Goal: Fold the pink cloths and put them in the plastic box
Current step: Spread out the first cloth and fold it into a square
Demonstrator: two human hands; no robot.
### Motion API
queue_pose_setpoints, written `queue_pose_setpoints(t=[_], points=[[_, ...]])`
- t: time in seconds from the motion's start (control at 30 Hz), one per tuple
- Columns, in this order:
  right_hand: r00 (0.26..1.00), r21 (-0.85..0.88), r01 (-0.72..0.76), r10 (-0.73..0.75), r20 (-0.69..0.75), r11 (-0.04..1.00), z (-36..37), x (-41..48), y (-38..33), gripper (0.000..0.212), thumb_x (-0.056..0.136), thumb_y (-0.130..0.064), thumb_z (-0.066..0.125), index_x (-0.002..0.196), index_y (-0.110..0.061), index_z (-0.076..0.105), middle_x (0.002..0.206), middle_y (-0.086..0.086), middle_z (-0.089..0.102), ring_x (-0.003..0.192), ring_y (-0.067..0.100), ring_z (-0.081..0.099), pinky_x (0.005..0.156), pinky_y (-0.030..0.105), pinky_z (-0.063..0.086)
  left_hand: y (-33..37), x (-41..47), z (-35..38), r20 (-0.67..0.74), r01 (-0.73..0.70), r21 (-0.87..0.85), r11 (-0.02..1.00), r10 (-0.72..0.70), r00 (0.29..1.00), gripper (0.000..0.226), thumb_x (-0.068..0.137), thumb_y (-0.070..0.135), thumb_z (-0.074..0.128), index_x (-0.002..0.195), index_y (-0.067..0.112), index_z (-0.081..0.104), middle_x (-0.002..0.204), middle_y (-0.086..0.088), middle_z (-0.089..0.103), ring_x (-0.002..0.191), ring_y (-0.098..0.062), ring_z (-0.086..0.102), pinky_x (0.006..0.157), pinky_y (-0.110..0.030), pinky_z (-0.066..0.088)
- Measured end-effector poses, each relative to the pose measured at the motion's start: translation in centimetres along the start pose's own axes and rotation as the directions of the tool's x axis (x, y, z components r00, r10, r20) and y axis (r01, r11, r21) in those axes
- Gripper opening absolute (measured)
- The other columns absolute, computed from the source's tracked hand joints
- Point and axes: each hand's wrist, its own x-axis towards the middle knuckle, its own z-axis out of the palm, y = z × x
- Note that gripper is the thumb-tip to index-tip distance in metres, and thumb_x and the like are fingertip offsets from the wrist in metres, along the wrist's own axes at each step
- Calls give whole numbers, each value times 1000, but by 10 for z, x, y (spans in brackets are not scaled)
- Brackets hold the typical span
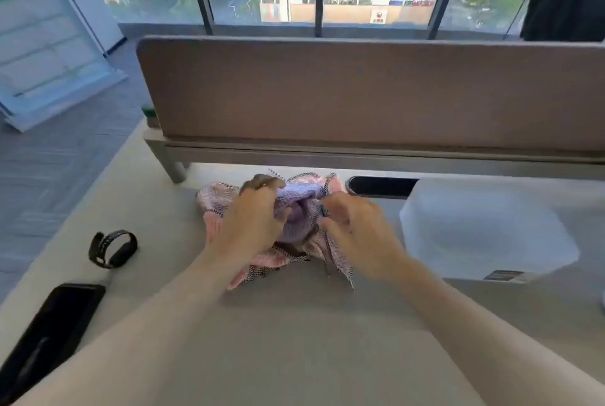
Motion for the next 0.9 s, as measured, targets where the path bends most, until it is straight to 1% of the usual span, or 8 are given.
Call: queue_pose_setpoints(t=[0.23, 0.37, 0.5, 0.6, 0.67, 0.73, 0.83, 0.9], points=[[999, -43, 22, -23, -29, 999, 59, 7, 45, 26, 92, -24, 65, 118, -20, 67, 112, -1, 70, 101, 20, 66, 90, 39, 55, -37, 7, 39, -153, -129, 40, 991, 134, 979, 5, 89, 24, 71, 85, 25, 69, 83, 9, 67, 80, -17, 65, 69, -29, 47], [985, 109, 31, -12, -174, 994, 63, -7, 49, 30, 92, -31, 67, 121, -27, 61, 119, -5, 65, 101, 12, 65, 93, 38, 55, -20, -10, 18, -426, -370, -149, 917, 278, 861, 4, 93, 15, 63, 92, 12, 65, 82, 9, 66, 78, -8, 63, 76, -21, 49], [976, 374, 73, 10, -216, 924, 40, -40, 25, 57, 80, -42, 71, 130, -23, 52, 134, -1, 59, 118, 6, 60, 103, 40, 52, 28, -62, -19, -416, -521, -369, 770, 364, 833, 6, 104, 9, 48, 101, 6, 52, 79, 15, 48, 68, 4, 48, 67, -9, 38], [987, 371, 133, -88, -135, 919, 0, -67, 2, 58, 80, -28, 78, 130, -9, 55, 123, 7, 64, 103, 2, 65, 86, 27, 58, 52, -94, -38, -287, -443, -551, 708, 338, 897, 11, 107, 16, 47, 100, 10, 52, 75, 3, 49, 65, -6, 43, 59, -19, 37], [989, 377, 133, -147, 6, 917, -28, -88, -12, 35, 88, -4, 74, 121, -2, 62, 100, 1, 69, 79, -3, 65, 66, 17, 53, 60, -109, -46, -147, -322, -653, 685, 302, 942, 20, 106, 23, 51, 100, 5, 55, 78, -6, 52, 69, -18, 48, 53, -27, 42], [972, 414, 102, -178, 151, 905, -47, -107, -18, 16, 95, 6, 62, 108, 0, 70, 88, -1, 72, 75, 3, 67, 67, 24, 55, 63, -118, -50, -39, -222, -713, 665, 279, 960, 26, 103, 23, 58, 99, -2, 56, 77, -4, 57, 68, -19, 54, 49, -26, 47], [946, 389, -91, -42, 320, 917, -60, -130, -20, 23, 97, -24, 63, 102, -4, 73, 85, -5, 71, 76, 6, 66, 75, 29, 54, 62, -129, -47, 43, -95, -752, 652, 191, 981, 25, 97, 17, 66, 92, -5, 55, 69, -1, 57, 59, -12, 56, 49, -20, 48], [935, 326, -175, 53, 352, 929, -65, -140, -16, 26, 94, -35, 65, 88, -11, 73, 78, -7, 68, 70, 6, 62, 70, 25, 49, 57, -134, -38, 90, -28, -571, 821, 96, 991, 25, 90, 21, 75, 87, 7, 55, 71, -2, 63, 57, -14, 59, 48, -23, 49]])
